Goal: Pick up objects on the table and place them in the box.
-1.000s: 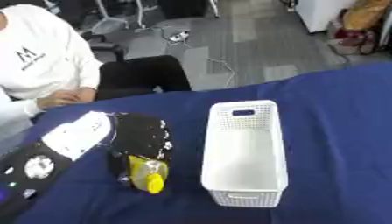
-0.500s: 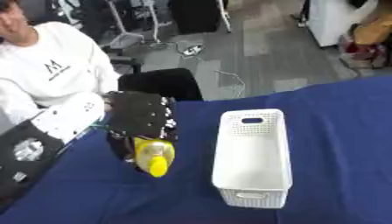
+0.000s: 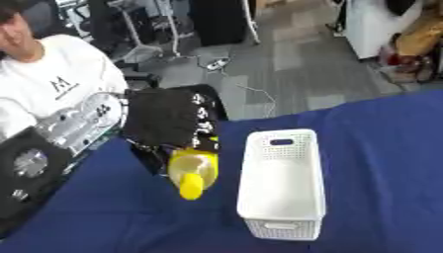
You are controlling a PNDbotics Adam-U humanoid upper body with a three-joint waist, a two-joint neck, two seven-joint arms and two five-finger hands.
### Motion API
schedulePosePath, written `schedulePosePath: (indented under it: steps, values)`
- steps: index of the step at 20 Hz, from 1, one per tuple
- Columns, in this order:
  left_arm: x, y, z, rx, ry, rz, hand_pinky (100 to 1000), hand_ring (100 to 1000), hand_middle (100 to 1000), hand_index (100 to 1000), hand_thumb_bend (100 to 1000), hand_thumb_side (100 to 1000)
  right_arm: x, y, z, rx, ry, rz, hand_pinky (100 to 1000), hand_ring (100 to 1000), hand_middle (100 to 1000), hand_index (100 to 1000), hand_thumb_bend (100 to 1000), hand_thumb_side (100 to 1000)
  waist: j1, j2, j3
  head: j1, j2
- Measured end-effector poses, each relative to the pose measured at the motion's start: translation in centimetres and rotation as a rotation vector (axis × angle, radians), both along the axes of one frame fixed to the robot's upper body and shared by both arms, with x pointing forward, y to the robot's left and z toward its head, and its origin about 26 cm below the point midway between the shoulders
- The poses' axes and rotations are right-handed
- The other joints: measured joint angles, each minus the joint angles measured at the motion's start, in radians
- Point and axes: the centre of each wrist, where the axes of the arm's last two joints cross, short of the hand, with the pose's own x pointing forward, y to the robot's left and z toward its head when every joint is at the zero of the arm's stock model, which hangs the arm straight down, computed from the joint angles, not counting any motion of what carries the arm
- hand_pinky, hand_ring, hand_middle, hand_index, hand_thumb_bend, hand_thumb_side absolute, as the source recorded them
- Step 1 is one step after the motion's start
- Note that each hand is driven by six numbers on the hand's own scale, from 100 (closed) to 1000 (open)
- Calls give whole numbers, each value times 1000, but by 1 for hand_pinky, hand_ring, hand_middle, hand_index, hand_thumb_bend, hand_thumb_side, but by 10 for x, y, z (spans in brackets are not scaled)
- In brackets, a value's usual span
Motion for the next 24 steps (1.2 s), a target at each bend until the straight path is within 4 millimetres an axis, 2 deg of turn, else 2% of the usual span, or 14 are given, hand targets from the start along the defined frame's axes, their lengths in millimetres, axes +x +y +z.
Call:
schedulePosePath:
  steps: [4,9,14,18,19,20,21,22,23,24]
  values:
    - [2,-15,8,4,-31,-54,380,289,183,331,718,415,0,1,0,2,3,5,614,498,551,625,173,1000,0,0,-1,0,-1]
    - [6,-33,7,14,-30,-123,386,297,196,345,694,416,0,3,-1,3,7,19,616,498,550,625,172,1000,0,0,-12,0,-15]
    - [12,-42,-1,-18,1,-174,361,301,200,356,665,423,-1,9,0,3,10,47,616,498,551,625,170,1000,2,6,-29,5,-36]
    - [17,-46,-7,-35,16,-186,364,306,208,368,645,430,-1,14,4,11,-2,71,615,498,551,625,168,1000,8,22,-46,24,-54]
    - [18,-47,-7,-38,18,-185,384,320,223,376,604,454,-1,15,5,13,-4,76,616,498,551,625,168,1000,10,26,-48,28,-60]
    - [19,-46,-7,-39,20,-180,424,360,270,398,529,501,-1,16,6,15,-5,80,616,498,551,625,167,1000,11,29,-51,29,-64]
    - [21,-45,-9,-42,24,-172,510,458,393,471,557,551,-2,17,7,15,-8,82,616,498,551,625,168,1000,12,33,-53,32,-69]
    - [23,-44,-10,-46,29,-157,489,436,364,451,544,540,-2,18,7,16,-9,87,616,498,551,625,168,1000,12,36,-55,33,-71]
    - [25,-43,-12,-51,33,-138,710,734,717,676,641,713,-2,19,7,19,-10,92,616,498,551,625,167,1000,13,38,-57,35,-73]
    - [28,-41,-14,-55,37,-110,751,778,768,708,659,746,-2,19,8,19,-12,95,616,498,551,625,167,1000,14,40,-59,36,-77]
